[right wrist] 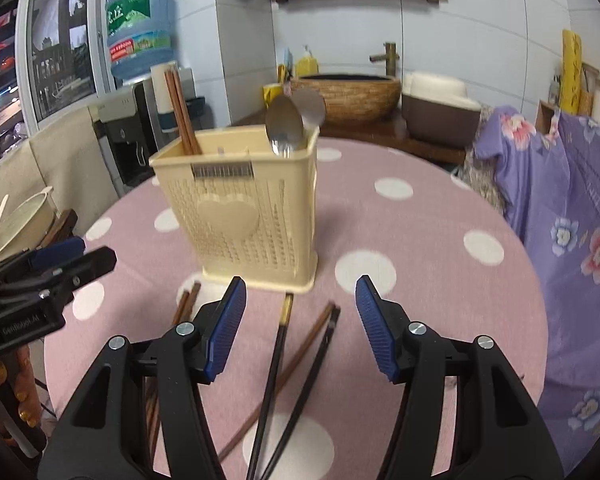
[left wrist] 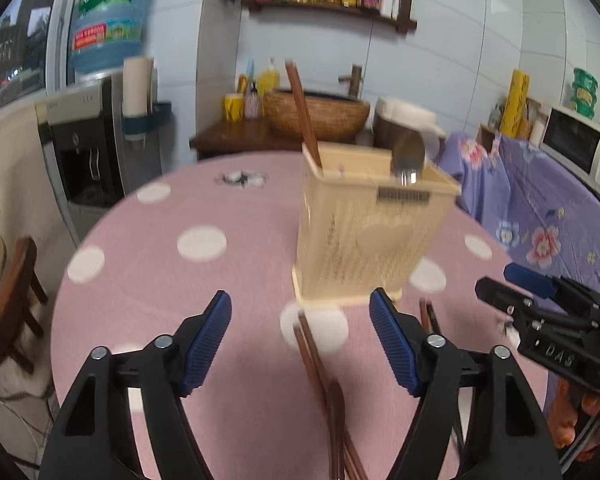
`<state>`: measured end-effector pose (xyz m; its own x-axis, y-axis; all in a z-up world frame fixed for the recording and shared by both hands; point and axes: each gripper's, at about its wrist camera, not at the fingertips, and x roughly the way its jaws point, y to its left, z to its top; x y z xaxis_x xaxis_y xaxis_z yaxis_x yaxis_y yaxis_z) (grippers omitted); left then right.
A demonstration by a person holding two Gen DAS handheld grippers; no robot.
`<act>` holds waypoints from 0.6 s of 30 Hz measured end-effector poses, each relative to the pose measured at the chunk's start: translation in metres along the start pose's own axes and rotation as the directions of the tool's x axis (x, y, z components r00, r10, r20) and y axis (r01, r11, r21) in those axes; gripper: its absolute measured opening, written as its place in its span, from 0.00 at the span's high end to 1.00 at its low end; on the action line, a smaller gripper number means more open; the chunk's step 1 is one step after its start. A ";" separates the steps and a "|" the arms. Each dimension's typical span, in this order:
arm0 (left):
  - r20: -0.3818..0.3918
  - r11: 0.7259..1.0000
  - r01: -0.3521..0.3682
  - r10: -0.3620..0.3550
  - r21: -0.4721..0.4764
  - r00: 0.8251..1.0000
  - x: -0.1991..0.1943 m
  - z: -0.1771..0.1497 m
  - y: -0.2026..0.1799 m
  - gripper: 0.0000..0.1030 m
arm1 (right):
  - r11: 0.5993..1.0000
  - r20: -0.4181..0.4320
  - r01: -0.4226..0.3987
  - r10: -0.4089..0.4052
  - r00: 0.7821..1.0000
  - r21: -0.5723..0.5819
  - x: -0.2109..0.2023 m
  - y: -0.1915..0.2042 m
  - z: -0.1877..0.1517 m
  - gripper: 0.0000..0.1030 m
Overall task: Organize utensils
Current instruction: 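Move both tools back toward the remaining chopsticks beside the holder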
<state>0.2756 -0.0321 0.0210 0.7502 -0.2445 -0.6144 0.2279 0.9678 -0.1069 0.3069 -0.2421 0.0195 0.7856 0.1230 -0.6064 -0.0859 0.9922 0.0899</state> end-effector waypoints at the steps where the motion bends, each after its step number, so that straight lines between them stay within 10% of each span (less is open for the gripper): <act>1: -0.024 1.000 0.004 -0.004 -0.005 1.000 0.003 -0.007 0.000 0.38 | 1.000 -0.014 0.004 -0.004 1.000 0.006 0.002 -0.001 -0.007 0.44; 18: -0.237 0.998 0.062 -0.064 -0.014 0.969 0.045 -0.066 -0.015 0.64 | 0.996 -0.119 0.001 0.009 0.993 0.085 0.015 -0.013 -0.060 0.44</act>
<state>0.2651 -0.0534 -0.0561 0.5656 -0.2847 -0.7740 0.2654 0.9514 -0.1560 0.2833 -0.2524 -0.0384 0.7062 0.1333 -0.6954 -0.0325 0.9872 0.1562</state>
